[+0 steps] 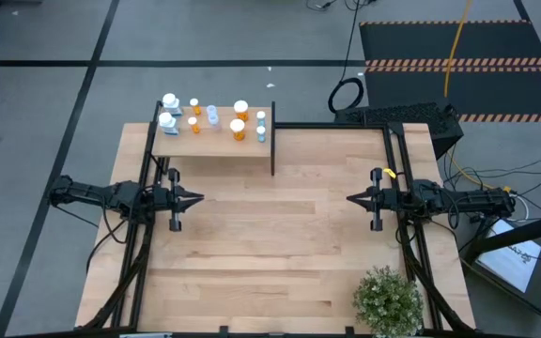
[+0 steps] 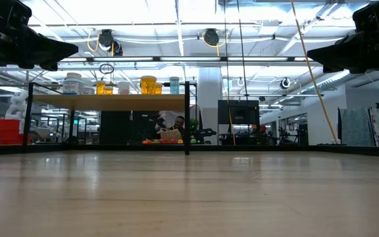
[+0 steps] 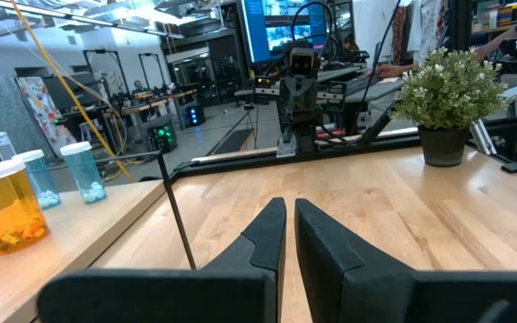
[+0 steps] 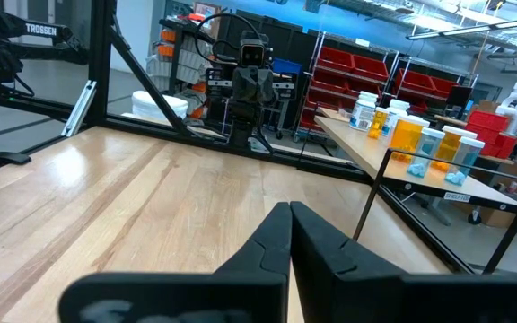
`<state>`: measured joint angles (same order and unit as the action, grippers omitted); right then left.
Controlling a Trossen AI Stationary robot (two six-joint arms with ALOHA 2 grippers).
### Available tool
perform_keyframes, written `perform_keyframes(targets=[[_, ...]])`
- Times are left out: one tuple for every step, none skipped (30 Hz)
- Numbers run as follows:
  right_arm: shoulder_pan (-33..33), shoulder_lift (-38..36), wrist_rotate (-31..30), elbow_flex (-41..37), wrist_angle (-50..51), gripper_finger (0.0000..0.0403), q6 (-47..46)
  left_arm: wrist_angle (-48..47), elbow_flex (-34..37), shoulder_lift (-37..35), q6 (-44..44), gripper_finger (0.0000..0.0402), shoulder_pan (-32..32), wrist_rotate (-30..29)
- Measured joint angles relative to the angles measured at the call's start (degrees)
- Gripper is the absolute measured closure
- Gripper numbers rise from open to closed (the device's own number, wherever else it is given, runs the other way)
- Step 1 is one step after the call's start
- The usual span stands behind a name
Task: Pick and place medicine bottles onto shelf by color
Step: Return to Home Position
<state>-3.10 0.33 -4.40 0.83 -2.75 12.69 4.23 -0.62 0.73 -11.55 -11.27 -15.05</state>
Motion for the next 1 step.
perform_keyframes(targets=[[0.0, 0.0, 0.0, 0.0, 0.0, 0.0403, 0.0, 0.0, 0.0, 0.0, 0.0, 0.0371, 0.0, 0.0]])
